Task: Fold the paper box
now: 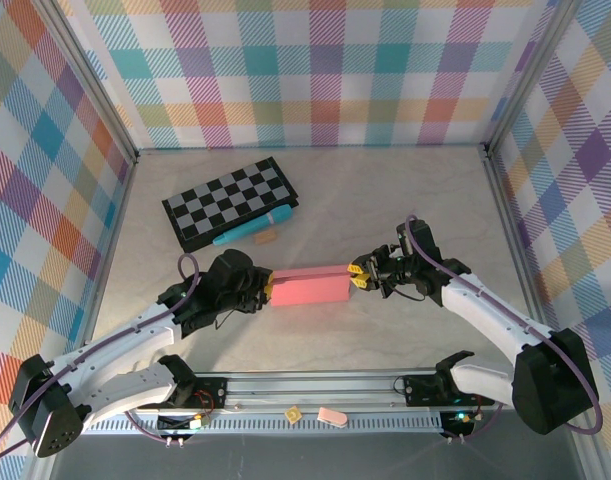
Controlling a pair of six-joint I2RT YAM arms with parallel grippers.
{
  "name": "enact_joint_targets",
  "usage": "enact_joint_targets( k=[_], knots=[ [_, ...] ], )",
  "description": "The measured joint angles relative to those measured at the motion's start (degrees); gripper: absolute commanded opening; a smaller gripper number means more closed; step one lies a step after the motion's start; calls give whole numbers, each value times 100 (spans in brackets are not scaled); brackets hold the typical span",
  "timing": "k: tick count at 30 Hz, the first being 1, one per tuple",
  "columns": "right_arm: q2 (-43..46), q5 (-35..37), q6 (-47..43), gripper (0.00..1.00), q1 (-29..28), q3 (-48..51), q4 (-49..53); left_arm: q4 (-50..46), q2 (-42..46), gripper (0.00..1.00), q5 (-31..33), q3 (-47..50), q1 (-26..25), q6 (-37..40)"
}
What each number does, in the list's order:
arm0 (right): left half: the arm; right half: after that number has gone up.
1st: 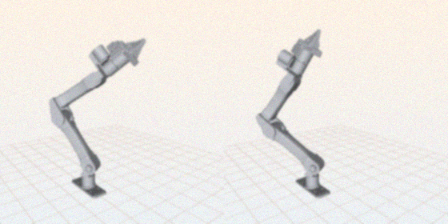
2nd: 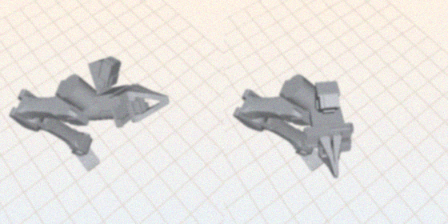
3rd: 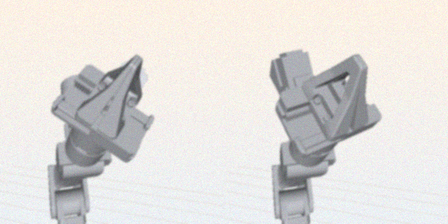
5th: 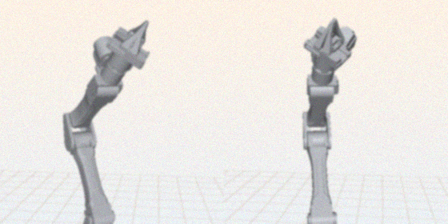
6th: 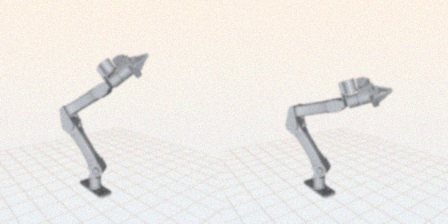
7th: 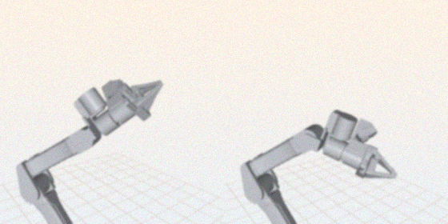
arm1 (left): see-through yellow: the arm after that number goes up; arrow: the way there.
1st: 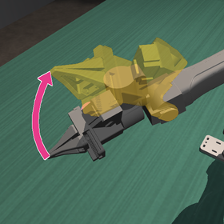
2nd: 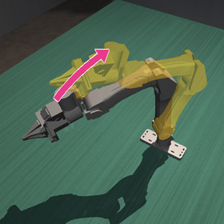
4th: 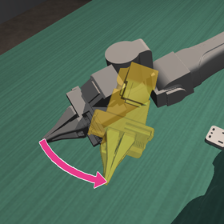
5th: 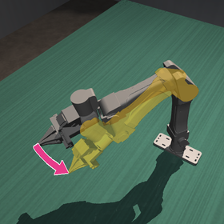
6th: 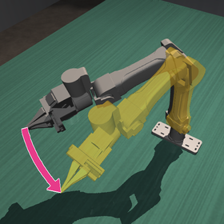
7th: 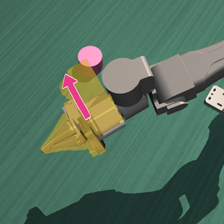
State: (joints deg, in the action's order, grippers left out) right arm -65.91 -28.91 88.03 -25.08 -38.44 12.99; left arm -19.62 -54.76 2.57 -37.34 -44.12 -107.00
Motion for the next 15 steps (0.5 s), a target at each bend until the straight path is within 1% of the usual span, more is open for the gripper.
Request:
enact_joint_targets(
  k=[3,6,8,10,15],
  knots=[
    [-4,15,-9,20,0,-24,42,35,35,21,-13,50,0,-13],
    [-7,13,-26,20,0,-37,83,50,63,16,-22,87,0,-26],
    [-20,11,-31,19,0,-52,105,92,101,16,-28,144,-4,-39],
    [-33,13,-46,18,0,-79,146,149,146,12,-39,197,-4,-57],
    [-44,11,-81,14,0,-129,260,181,175,7,-48,240,-4,-122]
  ],
)
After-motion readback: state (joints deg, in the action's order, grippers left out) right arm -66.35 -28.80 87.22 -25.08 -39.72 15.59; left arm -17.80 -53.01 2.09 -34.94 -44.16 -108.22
